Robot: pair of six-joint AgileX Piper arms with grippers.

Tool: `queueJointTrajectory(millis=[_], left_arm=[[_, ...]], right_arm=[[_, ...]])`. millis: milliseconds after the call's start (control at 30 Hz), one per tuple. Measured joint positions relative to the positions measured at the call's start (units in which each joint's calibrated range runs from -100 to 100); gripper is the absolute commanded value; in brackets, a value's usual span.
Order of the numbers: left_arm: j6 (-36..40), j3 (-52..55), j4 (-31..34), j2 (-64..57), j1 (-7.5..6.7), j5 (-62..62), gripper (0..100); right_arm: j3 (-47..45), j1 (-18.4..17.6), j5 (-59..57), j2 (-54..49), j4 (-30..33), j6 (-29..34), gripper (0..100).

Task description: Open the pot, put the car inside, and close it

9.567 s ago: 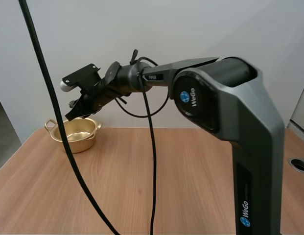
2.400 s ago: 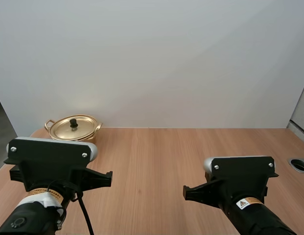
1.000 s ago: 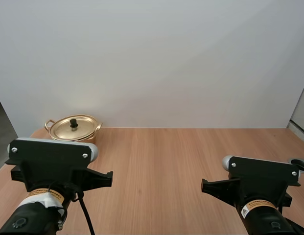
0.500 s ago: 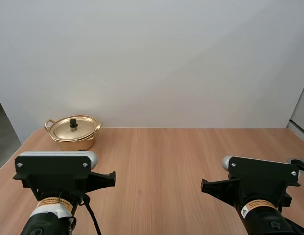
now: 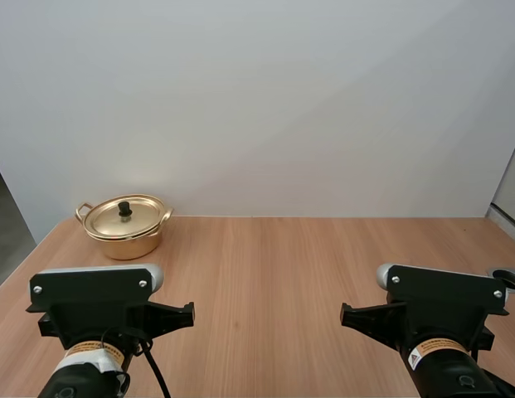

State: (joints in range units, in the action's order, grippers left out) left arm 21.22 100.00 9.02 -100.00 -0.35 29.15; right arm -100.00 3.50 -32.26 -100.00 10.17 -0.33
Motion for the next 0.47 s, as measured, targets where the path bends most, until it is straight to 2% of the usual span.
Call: queueJointTrajectory(millis=[100,167,267,467], left_arm=[[0.0,0.0,0.0,0.0,0.00,0.3,0],[0.0,0.0,-4.2,0.0,0.00,0.8,0],[0.0,0.0,-5.4,0.0,0.00,0.8,0],[-0.1,0.0,-1.1,0.0,0.00,0.4,0]], right_arm=[[0.0,0.0,0.0,0.0,0.0,0.0,0],[0.0,0.0,0.0,0.0,0.0,0.0,0],[0.0,0.0,0.0,0.0,0.0,0.0,0],[0.0,0.0,0.0,0.0,0.0,0.0,0]])
